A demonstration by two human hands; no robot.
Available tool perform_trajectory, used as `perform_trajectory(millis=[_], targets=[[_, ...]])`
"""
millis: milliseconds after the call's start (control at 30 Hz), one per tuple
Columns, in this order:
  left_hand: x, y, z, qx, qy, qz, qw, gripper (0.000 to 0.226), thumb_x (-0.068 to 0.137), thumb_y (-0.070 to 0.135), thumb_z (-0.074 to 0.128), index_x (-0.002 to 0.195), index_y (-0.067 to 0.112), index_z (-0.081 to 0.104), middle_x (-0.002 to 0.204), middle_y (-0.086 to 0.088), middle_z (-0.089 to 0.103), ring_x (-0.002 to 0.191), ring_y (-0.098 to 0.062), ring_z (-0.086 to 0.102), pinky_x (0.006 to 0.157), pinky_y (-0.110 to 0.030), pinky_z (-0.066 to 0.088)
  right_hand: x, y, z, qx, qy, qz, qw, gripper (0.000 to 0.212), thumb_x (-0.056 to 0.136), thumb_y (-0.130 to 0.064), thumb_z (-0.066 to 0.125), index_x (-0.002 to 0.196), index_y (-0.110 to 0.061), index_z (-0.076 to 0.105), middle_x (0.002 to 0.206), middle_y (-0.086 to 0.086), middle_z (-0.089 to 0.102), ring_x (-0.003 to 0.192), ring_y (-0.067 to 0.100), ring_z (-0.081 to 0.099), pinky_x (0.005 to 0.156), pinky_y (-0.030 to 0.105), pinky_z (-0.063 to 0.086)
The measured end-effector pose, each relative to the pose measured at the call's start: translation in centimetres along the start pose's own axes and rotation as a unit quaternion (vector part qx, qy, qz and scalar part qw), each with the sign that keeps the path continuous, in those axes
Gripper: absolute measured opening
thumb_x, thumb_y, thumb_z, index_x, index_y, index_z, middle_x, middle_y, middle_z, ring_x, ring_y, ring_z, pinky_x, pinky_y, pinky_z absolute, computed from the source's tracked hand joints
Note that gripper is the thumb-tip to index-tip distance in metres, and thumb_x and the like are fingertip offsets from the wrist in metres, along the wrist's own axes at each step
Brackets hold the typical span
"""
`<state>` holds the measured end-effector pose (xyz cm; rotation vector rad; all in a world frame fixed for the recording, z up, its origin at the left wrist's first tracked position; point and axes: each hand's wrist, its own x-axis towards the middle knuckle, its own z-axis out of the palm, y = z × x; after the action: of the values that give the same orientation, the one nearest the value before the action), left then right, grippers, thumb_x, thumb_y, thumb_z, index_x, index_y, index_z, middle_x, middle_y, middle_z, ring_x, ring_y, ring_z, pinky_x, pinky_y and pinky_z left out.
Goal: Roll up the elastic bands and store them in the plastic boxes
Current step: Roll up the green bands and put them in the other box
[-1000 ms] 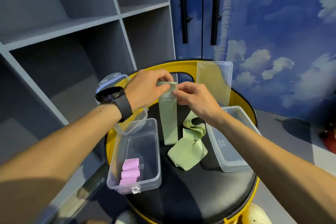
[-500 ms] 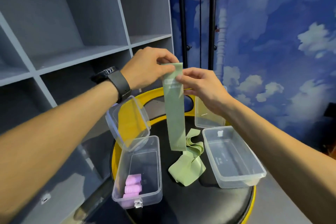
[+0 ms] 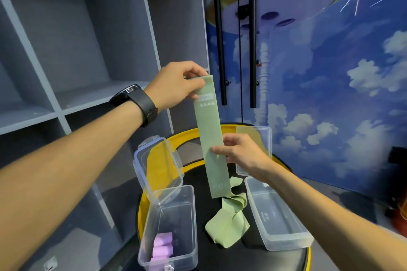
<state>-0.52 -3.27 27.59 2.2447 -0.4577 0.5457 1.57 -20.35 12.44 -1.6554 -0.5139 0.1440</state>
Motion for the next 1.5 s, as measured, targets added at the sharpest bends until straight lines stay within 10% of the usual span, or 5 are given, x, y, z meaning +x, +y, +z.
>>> perform_trajectory(millis=[333,567,833,1167,1500], targets=[[-0.2,0.3,-1.2,0.018,0.0,-0.001,1.0,0.022,0.087,0.005,0.055,0.076,0.023,0.062,0.087,-0.003,0.066,0.089,-0.027,0.069,0.085,-0.042,0.058,-1.7,3.1,1.6,-0.021,-0.047,0.061,0.997,0.024,0.091,-0.011,0.065,0.114,-0.004,0.065,0.108,0.008,0.073,0.092,0.016,0.071,0.077,0.031,0.06],[-0.6,0.1,-1.5,0.053,-0.088,0.011,0.995,0.021,0.09,0.007,0.06,0.078,0.024,0.065,0.1,0.001,0.058,0.098,-0.03,0.064,0.088,-0.045,0.056,-0.4,-1.9,1.1,0.02,-0.012,-0.034,0.999,0.036,0.086,-0.056,0.058,0.115,-0.035,0.063,0.117,-0.011,0.067,0.112,0.007,0.062,0.097,0.036,0.051],[-0.9,0.7,-2.0,0.007,-0.134,0.029,0.991,0.014,0.092,0.011,0.06,0.087,0.022,0.067,0.09,0.004,0.067,0.08,-0.001,0.063,0.071,-0.017,0.053,2.4,-8.7,0.3,0.057,-0.003,-0.078,0.995,0.038,0.091,-0.043,0.058,0.123,-0.022,0.064,0.118,0.004,0.068,0.114,0.021,0.061,0.102,0.046,0.046],[-0.8,1.4,-2.2,0.004,-0.073,-0.004,0.997,0.023,0.089,0.027,0.065,0.111,0.018,0.065,0.092,-0.002,0.072,0.084,-0.014,0.07,0.074,-0.027,0.06,2.1,-9.7,0.0,0.088,0.053,-0.092,0.991,0.017,0.088,-0.026,0.068,0.097,-0.012,0.07,0.085,0.001,0.072,0.08,0.016,0.067,0.079,0.036,0.055],[-1.7,1.3,-2.0,0.053,-0.061,0.01,0.997,0.015,0.093,0.021,0.061,0.106,0.017,0.067,0.093,0.004,0.063,0.077,-0.012,0.062,0.055,-0.033,0.06,1.0,-7.3,0.5,0.073,0.028,-0.072,0.994,0.022,0.089,-0.013,0.067,0.107,-0.001,0.067,0.099,0.009,0.073,0.094,0.021,0.071,0.085,0.036,0.058]])
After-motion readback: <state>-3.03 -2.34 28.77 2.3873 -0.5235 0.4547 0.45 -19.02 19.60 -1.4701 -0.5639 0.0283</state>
